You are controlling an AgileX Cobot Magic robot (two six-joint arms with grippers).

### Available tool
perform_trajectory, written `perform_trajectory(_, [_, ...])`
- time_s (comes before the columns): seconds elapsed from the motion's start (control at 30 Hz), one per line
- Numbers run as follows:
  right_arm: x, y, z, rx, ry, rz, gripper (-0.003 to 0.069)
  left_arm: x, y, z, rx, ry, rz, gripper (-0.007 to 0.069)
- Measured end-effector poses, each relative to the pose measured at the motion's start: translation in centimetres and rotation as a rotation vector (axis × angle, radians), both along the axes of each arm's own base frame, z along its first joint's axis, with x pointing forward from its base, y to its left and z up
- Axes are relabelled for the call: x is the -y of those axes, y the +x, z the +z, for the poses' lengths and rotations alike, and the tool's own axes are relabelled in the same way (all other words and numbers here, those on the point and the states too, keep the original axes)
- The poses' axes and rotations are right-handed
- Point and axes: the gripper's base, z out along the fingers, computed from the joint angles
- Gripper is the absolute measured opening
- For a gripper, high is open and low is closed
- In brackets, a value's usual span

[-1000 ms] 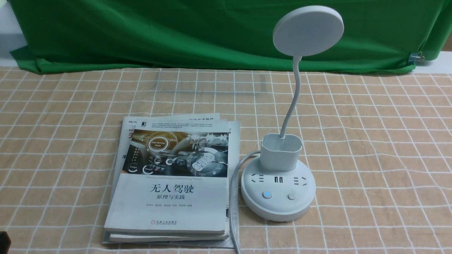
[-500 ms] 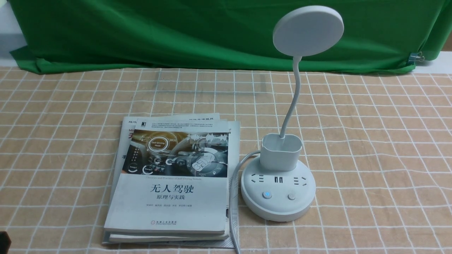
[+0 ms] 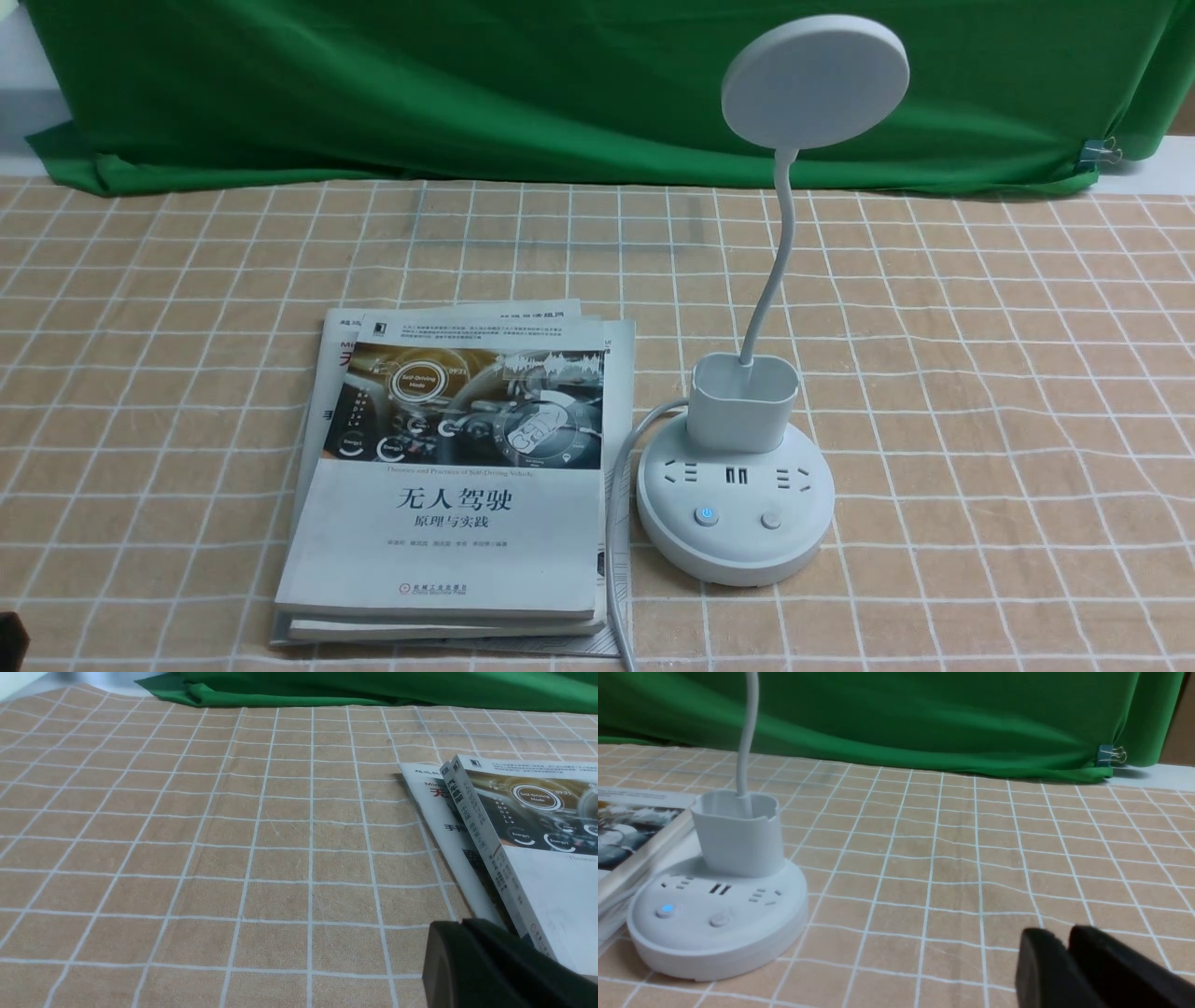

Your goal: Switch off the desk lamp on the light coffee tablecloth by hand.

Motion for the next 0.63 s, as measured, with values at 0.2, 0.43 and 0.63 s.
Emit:
perform_trajectory(0.2, [0.0,0.0,0.0,0.0,0.0,0.0,0.0112,0.0,0.0,0.0,0.0,0.0,0.0,0.0004])
perform_trajectory(0.43, [0.0,0.0,0.0,0.0,0.0,-0.001,0.0127,0.0,0.0,0.0,0.0,0.0,0.0,0.0004])
perform_trajectory(0.63, [0.0,0.0,0.0,0.0,0.0,-0.001,0.0138,0.0,0.0,0.0,0.0,0.0,0.0,0.0004])
